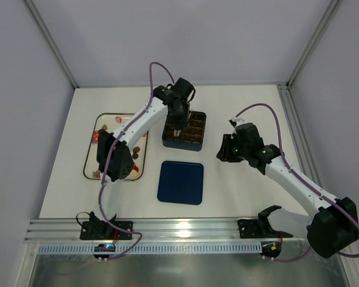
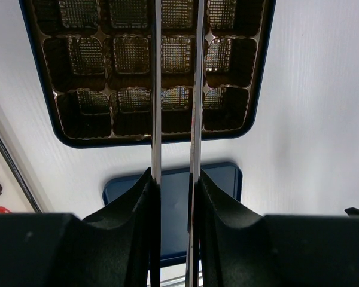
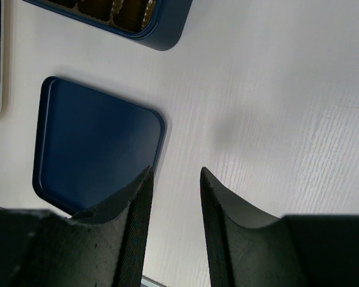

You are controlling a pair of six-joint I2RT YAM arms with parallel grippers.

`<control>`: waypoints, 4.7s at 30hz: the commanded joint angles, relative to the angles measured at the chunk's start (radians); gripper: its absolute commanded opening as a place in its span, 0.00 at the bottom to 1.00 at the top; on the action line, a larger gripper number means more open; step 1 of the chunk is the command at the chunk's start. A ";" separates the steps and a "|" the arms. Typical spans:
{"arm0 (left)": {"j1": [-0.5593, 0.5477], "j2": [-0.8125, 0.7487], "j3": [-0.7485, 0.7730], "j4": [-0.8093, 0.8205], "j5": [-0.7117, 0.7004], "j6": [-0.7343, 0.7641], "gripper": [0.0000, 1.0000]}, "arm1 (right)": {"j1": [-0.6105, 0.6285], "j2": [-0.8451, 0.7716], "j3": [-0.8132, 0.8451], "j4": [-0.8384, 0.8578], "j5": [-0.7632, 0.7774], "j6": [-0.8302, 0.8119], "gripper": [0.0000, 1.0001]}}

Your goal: Pack the chocolate

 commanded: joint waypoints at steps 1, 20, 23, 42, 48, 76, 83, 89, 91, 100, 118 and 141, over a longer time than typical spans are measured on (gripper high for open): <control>-0.007 0.000 0.034 0.034 0.009 -0.010 0.29 | -0.005 -0.016 0.032 0.003 0.012 -0.011 0.40; -0.005 -0.140 -0.023 0.013 -0.067 0.004 0.36 | -0.006 -0.008 0.023 0.022 -0.005 -0.011 0.40; 0.013 -0.272 -0.151 0.010 -0.103 -0.001 0.37 | -0.006 -0.007 0.017 0.031 -0.008 -0.011 0.40; 0.311 -0.905 -0.951 -0.003 -0.126 0.001 0.43 | -0.003 0.070 -0.005 0.108 -0.072 -0.020 0.40; 0.354 -0.886 -0.997 0.029 -0.114 0.025 0.43 | -0.003 0.073 -0.012 0.115 -0.075 -0.016 0.40; 0.434 -0.745 -1.016 0.128 -0.083 0.088 0.41 | -0.003 0.093 -0.012 0.126 -0.074 -0.014 0.40; 0.440 -0.728 -1.016 0.137 -0.074 0.096 0.38 | -0.003 0.094 -0.014 0.128 -0.074 -0.014 0.40; 0.441 -0.734 -1.009 0.128 -0.071 0.094 0.29 | -0.003 0.088 -0.017 0.125 -0.074 -0.013 0.40; 0.440 -0.741 -1.000 0.117 -0.074 0.097 0.28 | -0.003 0.090 -0.017 0.125 -0.072 -0.013 0.40; 0.438 -0.779 -0.937 0.054 -0.055 0.099 0.24 | -0.003 0.084 -0.011 0.120 -0.072 -0.011 0.40; 0.123 -0.494 -0.433 0.030 -0.071 -0.015 0.24 | -0.006 0.035 0.030 0.051 0.012 -0.016 0.40; -0.080 0.060 0.121 0.025 -0.028 -0.042 0.27 | -0.083 -0.059 0.032 -0.049 0.017 -0.040 0.40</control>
